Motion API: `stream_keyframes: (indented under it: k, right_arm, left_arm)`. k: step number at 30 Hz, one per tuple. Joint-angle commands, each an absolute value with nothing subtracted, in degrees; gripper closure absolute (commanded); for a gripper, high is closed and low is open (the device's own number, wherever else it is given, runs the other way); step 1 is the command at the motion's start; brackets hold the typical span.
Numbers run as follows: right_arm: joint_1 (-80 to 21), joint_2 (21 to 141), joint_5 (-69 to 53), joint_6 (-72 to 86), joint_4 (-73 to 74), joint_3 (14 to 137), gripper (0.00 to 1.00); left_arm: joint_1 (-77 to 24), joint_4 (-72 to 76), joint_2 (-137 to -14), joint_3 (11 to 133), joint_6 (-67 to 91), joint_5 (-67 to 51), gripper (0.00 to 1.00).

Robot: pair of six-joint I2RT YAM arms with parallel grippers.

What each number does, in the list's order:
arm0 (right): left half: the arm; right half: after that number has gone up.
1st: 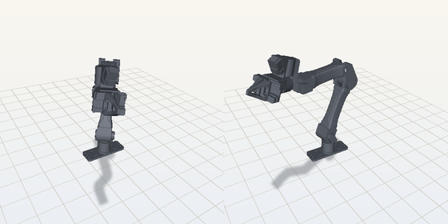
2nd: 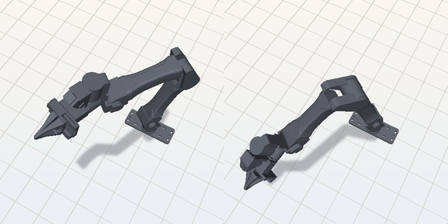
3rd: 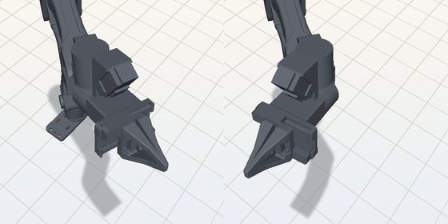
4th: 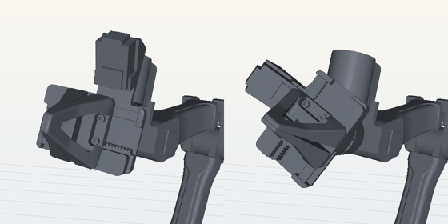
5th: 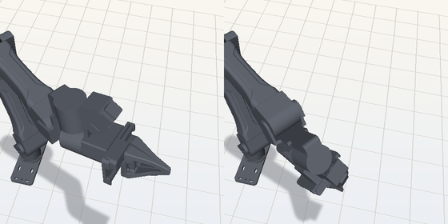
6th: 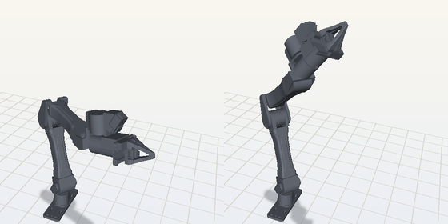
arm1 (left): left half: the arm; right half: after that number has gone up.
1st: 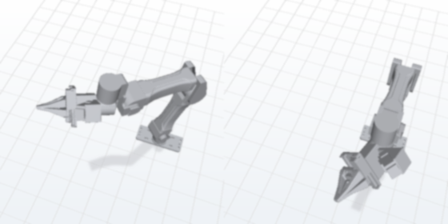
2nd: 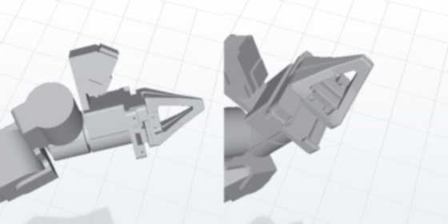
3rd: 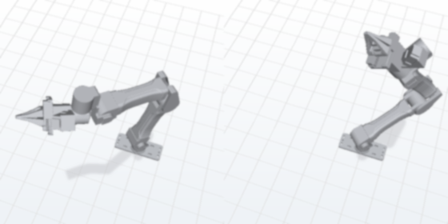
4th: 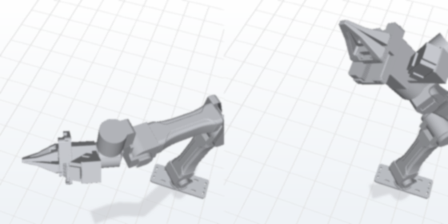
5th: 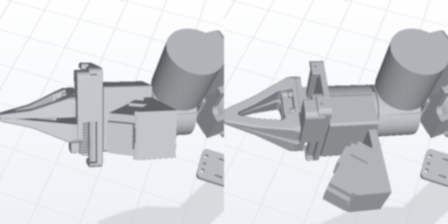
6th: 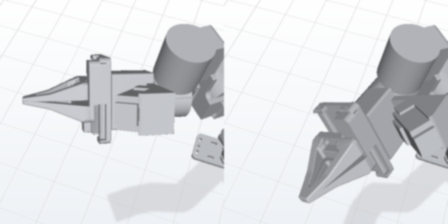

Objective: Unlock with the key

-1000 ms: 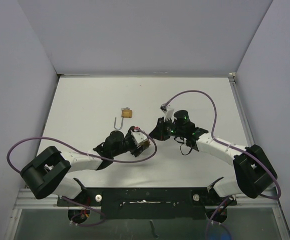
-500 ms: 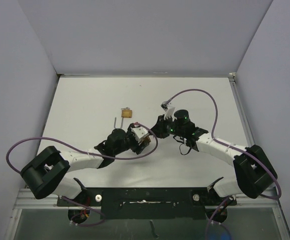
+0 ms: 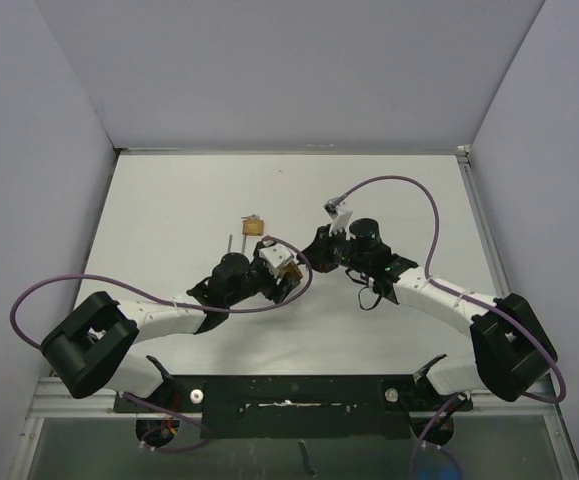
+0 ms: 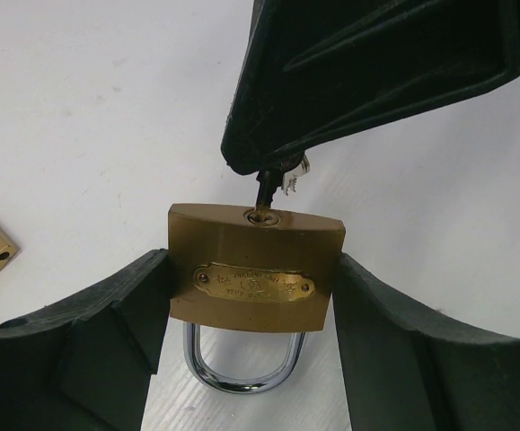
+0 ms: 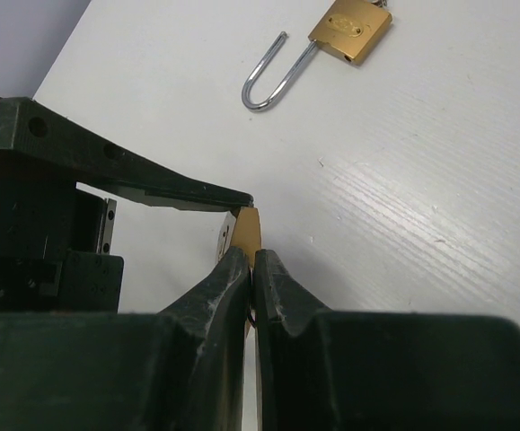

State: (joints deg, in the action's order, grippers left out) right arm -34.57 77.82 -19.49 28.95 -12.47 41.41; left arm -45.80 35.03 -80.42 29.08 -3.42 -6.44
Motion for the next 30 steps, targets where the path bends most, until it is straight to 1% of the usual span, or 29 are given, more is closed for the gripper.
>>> stream_keyframes:
  k: [1,8,14,24,30]
  right_arm:
    - [-36.5,76.8,-21.1,29.5,-9.8,40.6,1.0]
    - [-37.3,77.2,-21.4,30.1,-10.8,41.3,1.0]
    - [-38.5,75.1,-20.2,30.2,-9.8,41.5,1.0]
    - [-38.6,77.5,-18.3,30.6,-9.1,41.1,1.0]
    - [-38.5,78.5,-17.9,31.0,-9.7,41.6,1.0]
  left_arm:
    - [-43.3,52.6,-77.0,33.8,0.0,-2.6,1.0]
    - [-43.3,52.5,-78.1,34.7,1.0,-1.3,1.0]
    - [-42.4,50.2,-79.2,36.3,0.4,-1.0,1.0]
    - [-42.4,63.9,-80.0,31.9,-0.3,-5.4,1.0]
    - [-42.4,67.2,-80.2,30.9,-1.1,-9.2,1.0]
